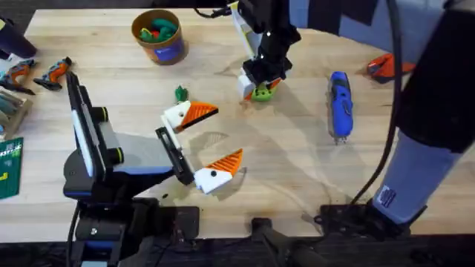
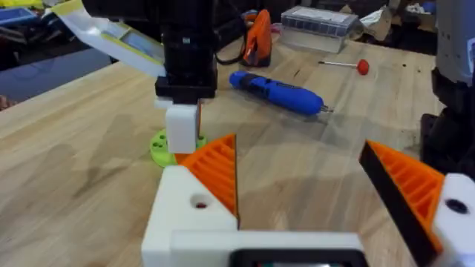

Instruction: Pick up the gripper from the table and insert it into the empty holder that is missing its gripper. Then pick up a screw, insert it into the mounting hole, and use the screwdriver to tighten it. Finally, clean up the table by picking up the vegetable and placing it into the bucket.

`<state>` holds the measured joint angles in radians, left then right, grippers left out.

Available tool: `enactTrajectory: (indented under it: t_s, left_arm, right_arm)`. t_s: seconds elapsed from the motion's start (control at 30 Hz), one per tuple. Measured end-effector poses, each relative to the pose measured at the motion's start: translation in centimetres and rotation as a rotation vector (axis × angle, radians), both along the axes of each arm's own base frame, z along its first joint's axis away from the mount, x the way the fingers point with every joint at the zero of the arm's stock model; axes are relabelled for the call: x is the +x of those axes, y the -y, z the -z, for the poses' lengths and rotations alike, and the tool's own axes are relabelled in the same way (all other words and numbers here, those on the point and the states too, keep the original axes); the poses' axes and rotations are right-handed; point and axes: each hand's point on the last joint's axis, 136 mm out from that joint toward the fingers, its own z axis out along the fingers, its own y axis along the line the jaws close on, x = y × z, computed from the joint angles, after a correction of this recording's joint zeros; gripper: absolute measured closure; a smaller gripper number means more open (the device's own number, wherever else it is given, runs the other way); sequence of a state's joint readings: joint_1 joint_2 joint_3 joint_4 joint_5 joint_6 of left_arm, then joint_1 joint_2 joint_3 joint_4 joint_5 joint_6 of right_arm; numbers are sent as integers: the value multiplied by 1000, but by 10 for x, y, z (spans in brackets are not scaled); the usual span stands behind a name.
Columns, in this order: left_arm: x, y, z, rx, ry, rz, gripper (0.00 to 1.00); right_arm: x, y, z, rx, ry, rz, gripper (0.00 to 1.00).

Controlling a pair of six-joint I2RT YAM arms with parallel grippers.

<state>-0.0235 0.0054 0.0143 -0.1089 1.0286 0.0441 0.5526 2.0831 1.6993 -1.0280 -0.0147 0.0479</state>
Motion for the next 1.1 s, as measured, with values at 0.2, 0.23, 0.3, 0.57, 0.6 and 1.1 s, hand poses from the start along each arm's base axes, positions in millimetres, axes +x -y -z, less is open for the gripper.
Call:
enactTrajectory:
  t_s: [0.2,0.23,0.3,0.57,0.6,1.1]
  left_arm:
    - [0,0,0,0,0,0,15]
    - [0,0,0,0,0,0,15]
    - [0,0,0,0,0,0,15]
    - [0,0,0,0,0,0,15]
    - [0,0,0,0,0,0,15]
    - [0,0,0,0,0,0,15]
  right_arm:
    - [3,-1,3,-3,8,-1,496]
    - [3,-1,2,-2,11,-1,516]
    - [4,-2,2,1,15,-1,549]
    - [6,-3,2,6,23,-2,660]
    - [6,-4,2,5,23,-4,670]
    - [5,-4,2,-13,34,-13,884]
